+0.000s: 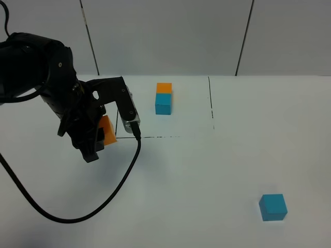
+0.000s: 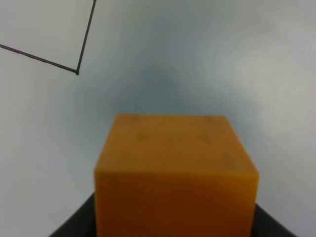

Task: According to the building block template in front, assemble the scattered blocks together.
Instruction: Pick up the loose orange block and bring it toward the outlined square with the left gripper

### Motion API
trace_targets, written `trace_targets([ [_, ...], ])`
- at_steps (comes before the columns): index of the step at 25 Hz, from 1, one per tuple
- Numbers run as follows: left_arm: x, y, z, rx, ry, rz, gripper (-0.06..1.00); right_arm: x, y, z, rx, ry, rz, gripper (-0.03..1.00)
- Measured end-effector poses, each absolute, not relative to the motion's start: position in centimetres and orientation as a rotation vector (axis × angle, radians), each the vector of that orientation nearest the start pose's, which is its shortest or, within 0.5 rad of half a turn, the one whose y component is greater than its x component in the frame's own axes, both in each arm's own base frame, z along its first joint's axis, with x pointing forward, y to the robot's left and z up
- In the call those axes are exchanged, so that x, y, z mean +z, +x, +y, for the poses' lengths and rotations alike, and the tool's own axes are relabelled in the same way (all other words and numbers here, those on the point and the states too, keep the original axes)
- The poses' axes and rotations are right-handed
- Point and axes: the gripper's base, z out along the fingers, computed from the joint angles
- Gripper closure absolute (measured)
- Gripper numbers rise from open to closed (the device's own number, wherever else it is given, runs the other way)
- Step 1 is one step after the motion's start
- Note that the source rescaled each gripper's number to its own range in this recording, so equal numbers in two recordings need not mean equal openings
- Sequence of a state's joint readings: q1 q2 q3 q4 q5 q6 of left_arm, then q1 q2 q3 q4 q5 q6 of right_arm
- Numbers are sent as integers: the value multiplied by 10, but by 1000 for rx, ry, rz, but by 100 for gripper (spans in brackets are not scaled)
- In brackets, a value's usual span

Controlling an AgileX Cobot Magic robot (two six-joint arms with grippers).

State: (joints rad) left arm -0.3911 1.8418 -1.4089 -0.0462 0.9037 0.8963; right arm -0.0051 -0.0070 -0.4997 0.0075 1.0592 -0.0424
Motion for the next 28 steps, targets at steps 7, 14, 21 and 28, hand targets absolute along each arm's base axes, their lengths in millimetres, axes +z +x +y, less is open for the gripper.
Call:
trace_targets([
  [7,208,355,-168,38,1787,2256,94,277,-6,1,-21,-38,2036,97],
  [14,194,354,-185,34,1838,2216,94,277,-6,1,-21,-38,2036,97],
  [21,176,363,-210,18,1904,2194,94,277,-6,1,-21,-38,2036,97],
  [28,157,375,-240,9,1959,2154,94,277,-6,1,-21,-38,2036,97],
])
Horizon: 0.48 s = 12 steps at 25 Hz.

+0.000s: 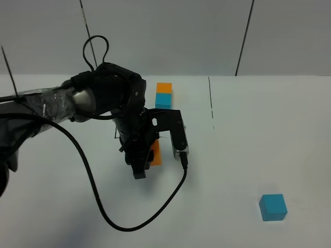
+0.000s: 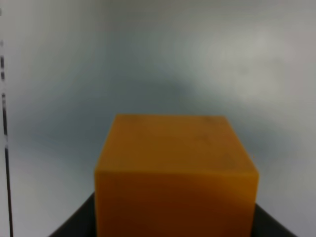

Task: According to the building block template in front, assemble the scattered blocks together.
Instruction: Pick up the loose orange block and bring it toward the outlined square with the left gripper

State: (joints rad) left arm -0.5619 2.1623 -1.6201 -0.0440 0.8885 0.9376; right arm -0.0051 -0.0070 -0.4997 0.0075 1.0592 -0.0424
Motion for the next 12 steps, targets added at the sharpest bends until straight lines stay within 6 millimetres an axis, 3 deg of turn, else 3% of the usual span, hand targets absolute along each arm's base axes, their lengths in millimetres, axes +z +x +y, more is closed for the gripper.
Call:
trace_targets([
  [4,143,379,-252,3,2004,2154,94,277,-6,1,-21,-38,2036,97],
  [12,121,378,-257,79,2116,2140,94,277,-6,1,-21,-38,2036,97],
])
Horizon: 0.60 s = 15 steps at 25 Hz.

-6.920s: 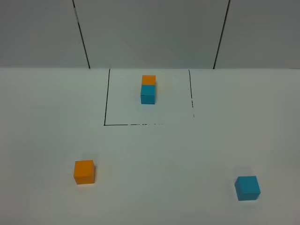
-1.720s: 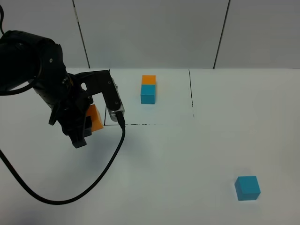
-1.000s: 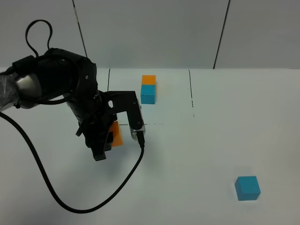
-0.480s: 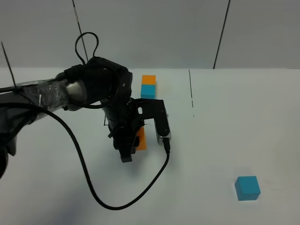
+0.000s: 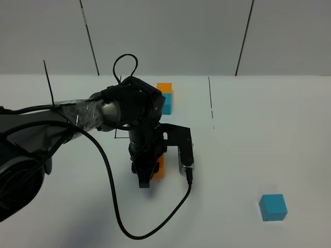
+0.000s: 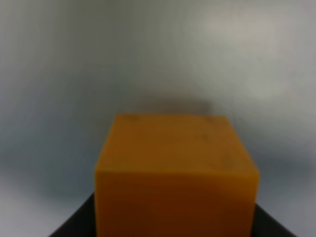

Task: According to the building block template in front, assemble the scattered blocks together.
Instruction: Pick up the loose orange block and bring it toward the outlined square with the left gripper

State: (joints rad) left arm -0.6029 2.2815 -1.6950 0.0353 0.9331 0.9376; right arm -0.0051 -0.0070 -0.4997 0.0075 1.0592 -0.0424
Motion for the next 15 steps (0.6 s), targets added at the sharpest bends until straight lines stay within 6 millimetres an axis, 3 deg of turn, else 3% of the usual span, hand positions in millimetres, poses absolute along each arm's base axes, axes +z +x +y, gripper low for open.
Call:
trace_targets([
  [15,107,377,-258,68,2146,2164,94,277,-6,1,-21,-38,2036,97],
])
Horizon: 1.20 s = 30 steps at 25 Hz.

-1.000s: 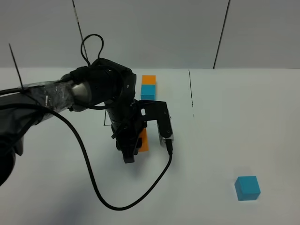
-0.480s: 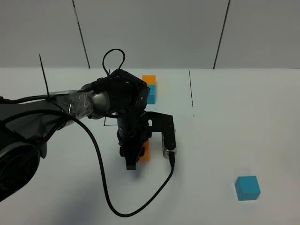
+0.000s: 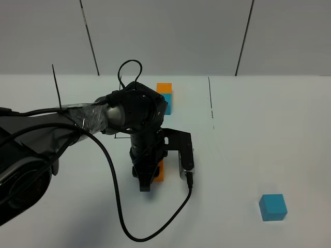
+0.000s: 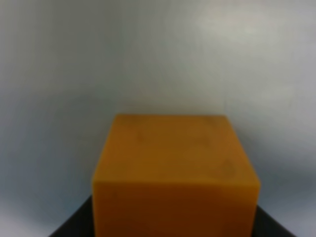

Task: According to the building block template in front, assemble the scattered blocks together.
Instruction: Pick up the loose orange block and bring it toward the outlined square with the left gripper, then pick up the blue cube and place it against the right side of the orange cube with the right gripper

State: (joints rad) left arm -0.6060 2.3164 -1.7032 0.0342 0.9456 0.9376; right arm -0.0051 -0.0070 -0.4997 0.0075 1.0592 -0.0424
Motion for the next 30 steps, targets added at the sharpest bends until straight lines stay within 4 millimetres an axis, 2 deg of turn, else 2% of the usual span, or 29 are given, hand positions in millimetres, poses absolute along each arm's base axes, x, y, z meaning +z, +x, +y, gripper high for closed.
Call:
trace_targets([
  [11,107,376,-257,64,2156,2182,94,277,-6,1,-21,-38,2036,97],
  [13,107,375,-256,61,2165,2192,84,277,-6,1,-21,-38,2036,97],
  [18,127,374,-256,66,2106,2209,27,277,-6,1,-21,-38,2036,97],
  [19,132,374,-256,67,2079,2220,17,277,-6,1,-21,-38,2036,97],
  [21,143,373,-255,68,2023,2239,3,277,-6,1,-21,-38,2036,97],
  [24,162,370,-253,68,1966,2263,-5,277,-6,1,-21,-38,2036,97],
  [30,204,358,-244,61,1842,2374,-5,277,-6,1,-21,-38,2036,97],
])
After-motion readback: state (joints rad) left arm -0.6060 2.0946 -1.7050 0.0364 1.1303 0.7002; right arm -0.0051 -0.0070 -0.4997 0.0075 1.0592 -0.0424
